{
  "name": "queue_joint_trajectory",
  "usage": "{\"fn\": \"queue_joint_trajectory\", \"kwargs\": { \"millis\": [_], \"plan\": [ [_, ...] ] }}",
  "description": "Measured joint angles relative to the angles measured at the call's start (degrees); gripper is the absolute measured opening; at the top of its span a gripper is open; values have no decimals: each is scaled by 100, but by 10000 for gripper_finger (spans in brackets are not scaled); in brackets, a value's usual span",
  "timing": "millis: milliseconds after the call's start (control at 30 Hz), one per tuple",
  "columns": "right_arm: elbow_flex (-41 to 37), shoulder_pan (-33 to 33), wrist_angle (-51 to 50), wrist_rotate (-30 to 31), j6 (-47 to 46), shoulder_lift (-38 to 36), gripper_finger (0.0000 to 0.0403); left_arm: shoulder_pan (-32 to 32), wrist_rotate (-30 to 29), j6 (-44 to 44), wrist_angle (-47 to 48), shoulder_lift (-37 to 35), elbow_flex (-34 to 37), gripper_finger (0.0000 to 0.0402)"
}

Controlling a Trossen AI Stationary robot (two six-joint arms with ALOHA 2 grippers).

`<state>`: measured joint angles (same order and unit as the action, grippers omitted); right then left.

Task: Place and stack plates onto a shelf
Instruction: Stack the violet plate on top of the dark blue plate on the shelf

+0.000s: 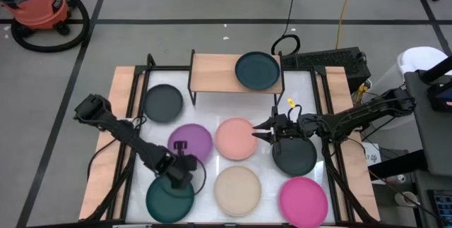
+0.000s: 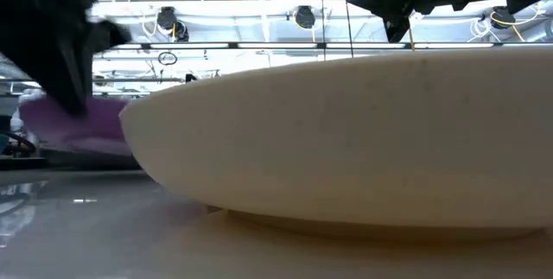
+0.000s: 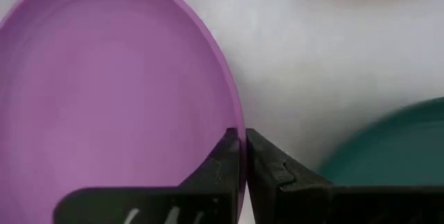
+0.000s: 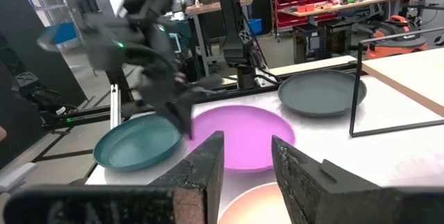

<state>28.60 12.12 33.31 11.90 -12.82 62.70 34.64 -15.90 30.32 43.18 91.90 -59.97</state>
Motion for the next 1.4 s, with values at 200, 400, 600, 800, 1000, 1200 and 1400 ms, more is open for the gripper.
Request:
{"fn": "queue_joint_trajectory", "kwargs": {
  "millis": [200,400,600,800,1000,1200,1400],
  "plan": [
    [0,0,-2,0,0,0,105,344,-348,-393,349,-2,-667,10],
    [0,0,7,27,16,0,105,246,-1341,-1338,523,-2,-1097,10],
    [0,0,244,24,101,0,105,-554,-1548,-2770,461,-3,-1627,10],
    [0,0,740,4,610,-107,105,-1857,-1594,-4509,168,-4,-2262,10],
    [0,0,1218,2,1207,-439,105,-3534,589,-6632,-964,-9,-2662,10],
    [0,0,1223,2,1416,-808,105,-4570,1728,-7176,-1495,100,-2694,10],
    [0,-1,1184,2,1894,-1093,105,-4925,2201,-7703,-1903,487,-2695,10]
  ]
}}
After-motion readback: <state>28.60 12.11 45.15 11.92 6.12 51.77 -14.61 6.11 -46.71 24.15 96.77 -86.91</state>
